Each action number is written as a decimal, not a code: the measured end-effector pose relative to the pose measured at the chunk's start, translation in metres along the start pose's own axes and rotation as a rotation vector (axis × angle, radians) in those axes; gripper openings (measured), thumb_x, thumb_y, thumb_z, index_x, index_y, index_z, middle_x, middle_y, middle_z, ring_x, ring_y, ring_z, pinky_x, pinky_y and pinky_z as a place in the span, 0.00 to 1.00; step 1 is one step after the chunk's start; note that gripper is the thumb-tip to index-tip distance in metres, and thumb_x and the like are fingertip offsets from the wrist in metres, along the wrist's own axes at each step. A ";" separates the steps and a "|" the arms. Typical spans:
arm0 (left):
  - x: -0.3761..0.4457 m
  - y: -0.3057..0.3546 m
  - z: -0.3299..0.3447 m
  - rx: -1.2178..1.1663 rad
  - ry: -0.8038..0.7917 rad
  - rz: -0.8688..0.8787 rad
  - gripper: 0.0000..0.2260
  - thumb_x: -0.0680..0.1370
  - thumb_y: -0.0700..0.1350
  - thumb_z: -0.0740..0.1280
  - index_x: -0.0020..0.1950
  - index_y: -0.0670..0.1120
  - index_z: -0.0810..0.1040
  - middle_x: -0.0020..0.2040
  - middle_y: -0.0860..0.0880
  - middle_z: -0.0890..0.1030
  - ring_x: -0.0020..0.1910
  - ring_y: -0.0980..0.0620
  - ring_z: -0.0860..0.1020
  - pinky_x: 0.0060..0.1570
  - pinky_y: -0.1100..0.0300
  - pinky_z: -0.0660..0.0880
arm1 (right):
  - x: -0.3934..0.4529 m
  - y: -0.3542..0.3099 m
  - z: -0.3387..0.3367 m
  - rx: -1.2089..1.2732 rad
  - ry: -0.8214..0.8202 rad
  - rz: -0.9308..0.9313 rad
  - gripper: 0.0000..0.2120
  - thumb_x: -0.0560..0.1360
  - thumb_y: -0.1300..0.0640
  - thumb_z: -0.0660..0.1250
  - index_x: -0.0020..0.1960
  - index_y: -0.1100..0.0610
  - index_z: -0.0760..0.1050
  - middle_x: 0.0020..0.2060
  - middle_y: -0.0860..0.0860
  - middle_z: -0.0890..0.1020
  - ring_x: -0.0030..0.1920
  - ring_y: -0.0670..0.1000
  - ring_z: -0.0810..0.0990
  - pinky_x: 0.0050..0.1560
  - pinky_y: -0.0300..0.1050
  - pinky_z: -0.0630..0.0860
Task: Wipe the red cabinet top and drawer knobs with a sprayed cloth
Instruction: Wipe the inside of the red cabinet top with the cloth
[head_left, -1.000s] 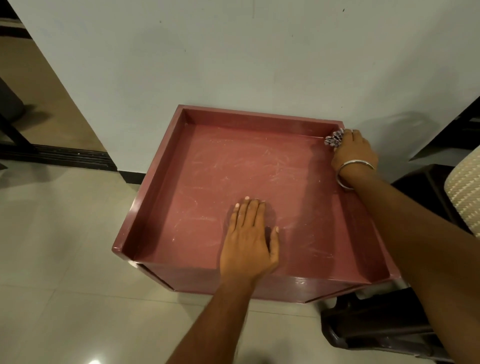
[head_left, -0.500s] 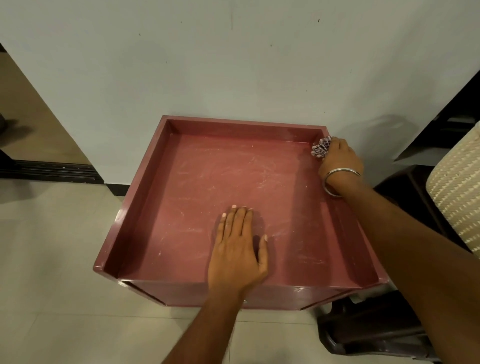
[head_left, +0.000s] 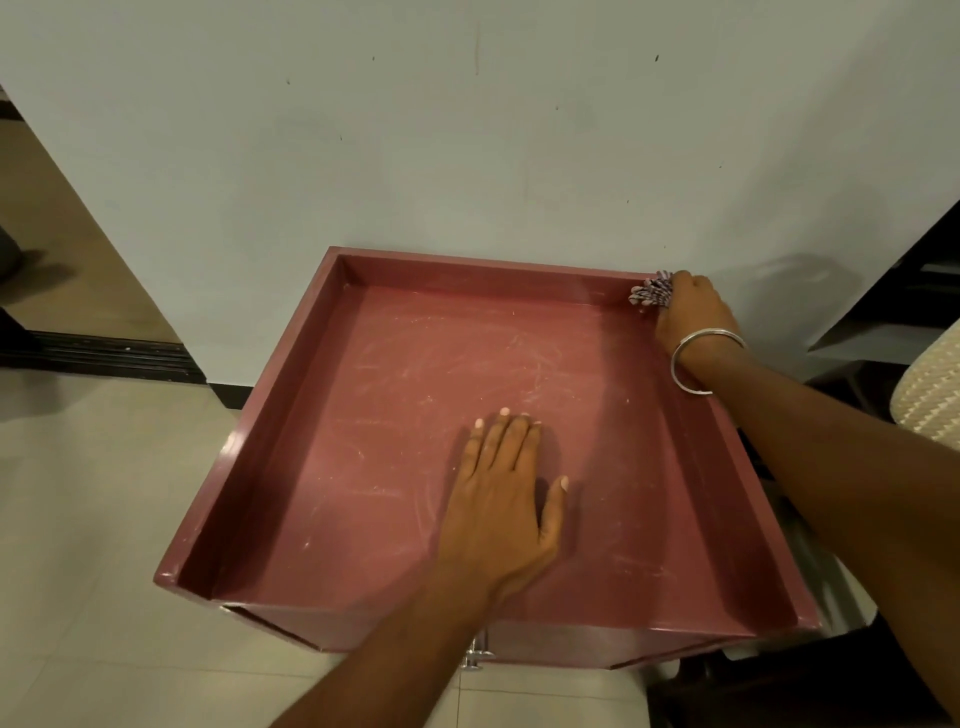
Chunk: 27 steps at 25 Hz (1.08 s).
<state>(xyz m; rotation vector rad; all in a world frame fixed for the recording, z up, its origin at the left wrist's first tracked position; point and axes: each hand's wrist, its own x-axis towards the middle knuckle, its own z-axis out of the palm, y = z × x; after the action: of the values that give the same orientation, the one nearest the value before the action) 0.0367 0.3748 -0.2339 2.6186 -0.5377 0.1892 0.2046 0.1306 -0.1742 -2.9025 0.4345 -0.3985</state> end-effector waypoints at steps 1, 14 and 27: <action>0.003 0.000 0.000 -0.007 0.011 -0.013 0.31 0.79 0.60 0.43 0.79 0.45 0.52 0.79 0.49 0.53 0.78 0.55 0.43 0.76 0.55 0.35 | 0.004 -0.002 0.000 -0.010 -0.002 -0.007 0.16 0.75 0.65 0.60 0.62 0.65 0.67 0.61 0.65 0.72 0.60 0.68 0.73 0.58 0.57 0.71; 0.010 -0.010 0.013 -0.049 0.106 -0.040 0.30 0.80 0.58 0.48 0.77 0.43 0.59 0.77 0.47 0.60 0.78 0.53 0.50 0.74 0.55 0.42 | 0.027 -0.068 0.030 -0.044 0.044 -0.151 0.17 0.76 0.67 0.59 0.64 0.68 0.67 0.62 0.66 0.73 0.63 0.64 0.70 0.65 0.55 0.67; 0.010 -0.008 0.012 -0.023 0.120 -0.036 0.28 0.80 0.57 0.52 0.75 0.42 0.64 0.76 0.47 0.65 0.77 0.51 0.56 0.73 0.55 0.45 | 0.023 -0.068 0.023 -0.009 -0.035 -0.179 0.31 0.70 0.72 0.65 0.70 0.64 0.61 0.67 0.63 0.69 0.68 0.62 0.67 0.68 0.53 0.66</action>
<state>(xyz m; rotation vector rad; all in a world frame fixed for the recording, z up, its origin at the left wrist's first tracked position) 0.0492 0.3721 -0.2458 2.5728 -0.4482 0.3245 0.2499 0.1907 -0.1764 -2.9617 0.1718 -0.3705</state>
